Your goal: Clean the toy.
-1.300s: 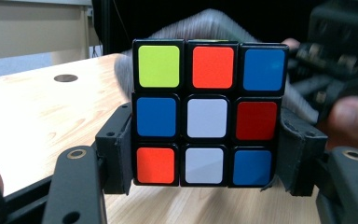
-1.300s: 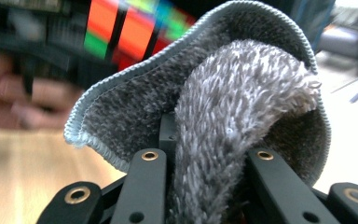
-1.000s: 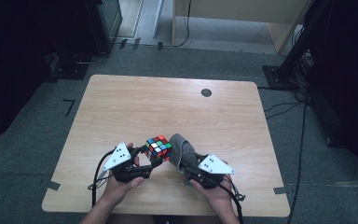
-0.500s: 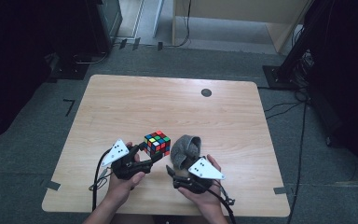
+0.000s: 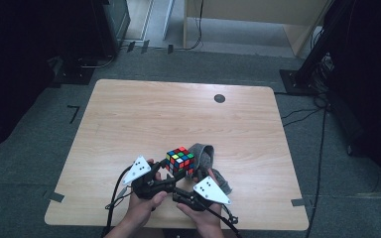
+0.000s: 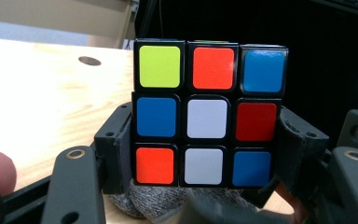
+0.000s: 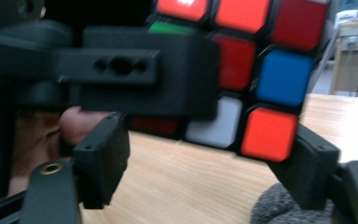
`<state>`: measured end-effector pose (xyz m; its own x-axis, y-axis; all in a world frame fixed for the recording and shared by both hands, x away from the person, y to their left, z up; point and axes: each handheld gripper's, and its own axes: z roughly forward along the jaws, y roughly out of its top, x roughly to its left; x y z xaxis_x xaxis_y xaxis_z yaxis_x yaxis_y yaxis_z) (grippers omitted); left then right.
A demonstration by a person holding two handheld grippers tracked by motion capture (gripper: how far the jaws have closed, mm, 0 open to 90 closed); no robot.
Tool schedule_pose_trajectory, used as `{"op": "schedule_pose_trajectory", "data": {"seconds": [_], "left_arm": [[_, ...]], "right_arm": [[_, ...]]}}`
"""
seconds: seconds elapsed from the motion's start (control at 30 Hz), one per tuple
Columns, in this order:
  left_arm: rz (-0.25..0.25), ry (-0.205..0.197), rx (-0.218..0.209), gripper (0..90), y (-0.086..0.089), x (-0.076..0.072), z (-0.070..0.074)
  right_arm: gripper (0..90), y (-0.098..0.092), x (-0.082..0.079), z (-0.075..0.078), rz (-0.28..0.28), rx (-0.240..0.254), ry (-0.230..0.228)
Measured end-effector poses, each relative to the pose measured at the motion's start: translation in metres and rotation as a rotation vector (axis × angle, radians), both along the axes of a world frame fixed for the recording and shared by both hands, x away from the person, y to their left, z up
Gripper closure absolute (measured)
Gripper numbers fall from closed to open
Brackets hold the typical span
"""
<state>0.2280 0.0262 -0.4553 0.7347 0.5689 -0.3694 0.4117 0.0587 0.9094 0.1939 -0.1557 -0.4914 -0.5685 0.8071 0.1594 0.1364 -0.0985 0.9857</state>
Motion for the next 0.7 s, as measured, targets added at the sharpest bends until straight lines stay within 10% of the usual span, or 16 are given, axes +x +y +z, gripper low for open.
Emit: {"op": "schedule_pose_trajectory", "data": {"seconds": [0.3, 0.7], "left_arm": [[-0.019, 0.036, -0.016, 32.6, -0.005, -0.001, -0.005], [-0.049, 0.051, -0.034, 27.2, 0.006, 0.007, 0.000]], "right_arm": [[31.5, -0.004, 0.001, -0.004, -0.028, 0.017, -0.004], [34.2, -0.001, -0.001, -0.009, 0.023, -0.086, -0.046]]}}
